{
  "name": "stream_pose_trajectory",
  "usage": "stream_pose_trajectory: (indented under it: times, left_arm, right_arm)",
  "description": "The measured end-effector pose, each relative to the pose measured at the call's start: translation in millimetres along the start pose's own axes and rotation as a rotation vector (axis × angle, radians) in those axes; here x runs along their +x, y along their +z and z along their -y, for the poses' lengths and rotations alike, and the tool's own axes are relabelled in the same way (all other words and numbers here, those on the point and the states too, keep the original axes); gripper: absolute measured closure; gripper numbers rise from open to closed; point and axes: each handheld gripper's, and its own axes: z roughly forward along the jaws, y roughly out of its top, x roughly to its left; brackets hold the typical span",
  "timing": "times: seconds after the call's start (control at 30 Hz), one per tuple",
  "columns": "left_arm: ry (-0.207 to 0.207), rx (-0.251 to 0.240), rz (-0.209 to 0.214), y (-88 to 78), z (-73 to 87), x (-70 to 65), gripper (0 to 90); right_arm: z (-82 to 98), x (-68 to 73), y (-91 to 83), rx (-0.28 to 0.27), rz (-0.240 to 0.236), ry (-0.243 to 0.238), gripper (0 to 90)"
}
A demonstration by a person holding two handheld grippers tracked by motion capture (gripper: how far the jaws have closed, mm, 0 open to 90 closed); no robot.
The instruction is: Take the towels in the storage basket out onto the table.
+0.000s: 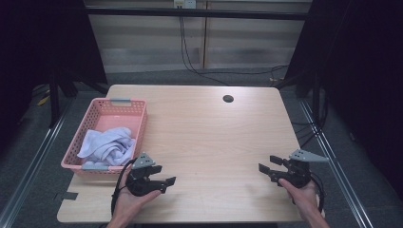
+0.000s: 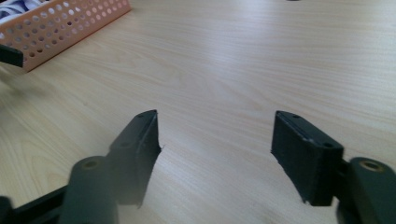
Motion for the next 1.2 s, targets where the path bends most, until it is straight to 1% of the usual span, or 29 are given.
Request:
stream_pose_trajectory:
  times: [0.03, 0.07, 0.1, 0.13, 0.2, 0.23, 0.27, 0.33, 0.37, 0.4, 0.43, 0.5, 0.53, 0.6, 0.63, 0.67, 0.73, 0.77, 0.8, 0.83, 0.87, 0.93, 0.97, 1.0, 1.03, 1.07, 1.1, 1.13, 1.2]
  left_arm:
    - [-0.004, 0.0, 0.007, 0.4, 0.0, -0.7, 28.6]
    - [0.005, 0.003, 0.028, 0.5, -0.1, -1.8, 28.7]
    - [0.002, -0.001, 0.032, 0.8, -0.3, -3.5, 29.4]
    - [0.008, 0.001, 0.034, 0.6, -0.7, -3.9, 29.1]
    - [0.002, -0.012, 0.056, -0.2, -1.7, -3.9, 29.7]
    - [0.002, -0.012, 0.056, -0.2, -1.7, -3.9, 30.0]
    - [-0.002, -0.014, 0.049, -0.3, -2.4, -3.9, 29.8]
    - [0.002, -0.012, 0.02, -2.2, -3.3, -2.8, 28.6]
    - [-0.006, -0.019, 0.007, -4.6, -3.7, -2.9, 28.6]
    - [-0.011, -0.038, 0.005, -10.4, -4.5, -3.1, 27.5]
    - [-0.003, -0.045, 0.007, -13.8, -5.2, -3.1, 27.4]
    - [0.006, -0.046, 0.003, -16.6, -6.0, -3.0, 27.4]
    - [0.015, -0.051, -0.011, -21.5, -7.3, -2.1, 27.6]
    - [0.005, -0.062, -0.018, -23.9, -7.2, -1.7, 27.4]
    - [-0.032, -0.075, 0.005, -27.6, -6.0, -0.8, 26.7]
    - [-0.028, -0.068, 0.016, -28.7, -5.3, -1.7, 27.1]
    - [-0.003, -0.054, 0.015, -30.5, -4.4, -4.0, 28.1]
    - [-0.003, -0.054, 0.015, -30.5, -4.4, -4.0, 28.5]
    - [0.011, -0.04, 0.049, -32.2, -5.0, -3.9, 28.5]
    - [0.015, -0.046, 0.033, -34.7, -5.7, -3.8, 27.3]
    - [0.015, -0.046, 0.033, -34.7, -5.7, -3.8, 26.0]
    - [-0.016, -0.055, 0.025, -40.9, -7.2, 1.4, 24.7]
    - [-0.019, -0.057, 0.016, -43.5, -7.8, 3.1, 24.6]
    - [-0.017, -0.053, 0.01, -47.3, -9.3, 5.7, 23.8]
    - [0.003, -0.05, -0.01, -56.2, -13.2, 12.4, 24.0]
    - [0.008, -0.056, -0.029, -63.0, -16.1, 17.6, 24.2]
    - [0.008, -0.056, -0.029, -63.0, -16.1, 17.6, 24.6]
    - [0.004, -0.062, -0.057, -72.6, -20.4, 26.3, 25.1]
    - [0.001, -0.063, -0.065, -75.9, -21.8, 29.5, 25.2]
  right_arm:
    - [0.0, 0.0, -0.6, -0.006, -0.007, -0.002, 30.7]
    - [0.1, -0.1, -1.0, -0.005, -0.011, -0.002, 30.6]
    - [0.5, -0.7, -1.1, 0.002, -0.009, 0.002, 29.9]
    - [1.2, -1.7, -1.2, 0.011, -0.021, 0.003, 29.5]
    - [2.6, -2.0, -1.2, 0.023, -0.022, 0.003, 29.5]
    - [3.0, -1.9, -1.4, 0.031, -0.029, -0.001, 29.1]
    - [3.2, -1.0, -2.0, 0.028, -0.041, -0.002, 28.3]
    - [2.9, 1.6, -3.7, 0.027, -0.053, -0.01, 28.2]
    - [2.9, 1.6, -3.7, 0.027, -0.053, -0.01, 28.2]
    - [3.6, 4.1, -5.9, 0.025, -0.05, -0.013, 28.2]
    - [3.9, 5.2, -6.9, 0.025, -0.052, -0.015, 28.2]
    - [4.3, 6.4, -8.0, 0.022, -0.057, -0.017, 28.2]
    - [4.8, 8.8, -8.8, 0.028, -0.068, -0.022, 28.2]
    - [4.2, 11.5, -8.9, 0.023, -0.072, -0.021, 28.2]
    - [3.6, 13.2, -8.1, 0.025, -0.08, -0.024, 28.2]
    - [3.3, 14.7, -7.9, 0.03, -0.079, -0.023, 28.3]
    - [3.3, 16.8, -6.5, 0.039, -0.082, -0.036, 29.5]
    - [3.3, 16.8, -6.5, 0.039, -0.082, -0.036, 29.5]
    - [3.6, 17.1, -6.0, 0.047, -0.089, -0.036, 32.7]
    - [4.4, 16.5, -4.3, 0.056, -0.098, -0.037, 32.2]
    - [4.4, 16.5, -4.3, 0.056, -0.098, -0.037, 32.2]
    - [4.3, 15.9, -3.9, 0.059, -0.101, -0.033, 31.4]
    - [4.5, 15.4, -4.0, 0.057, -0.102, -0.034, 31.4]
    - [4.6, 15.2, -4.1, 0.058, -0.098, -0.034, 30.7]
    - [5.1, 13.9, -3.5, 0.067, -0.098, -0.031, 32.7]
    - [5.2, 13.1, -3.2, 0.075, -0.094, -0.027, 35.6]
    - [5.2, 13.1, -3.2, 0.075, -0.094, -0.027, 35.6]
    - [4.5, 11.5, -1.3, 0.075, -0.096, -0.026, 33.0]
    - [3.7, 11.6, -0.9, 0.07, -0.092, -0.024, 32.2]
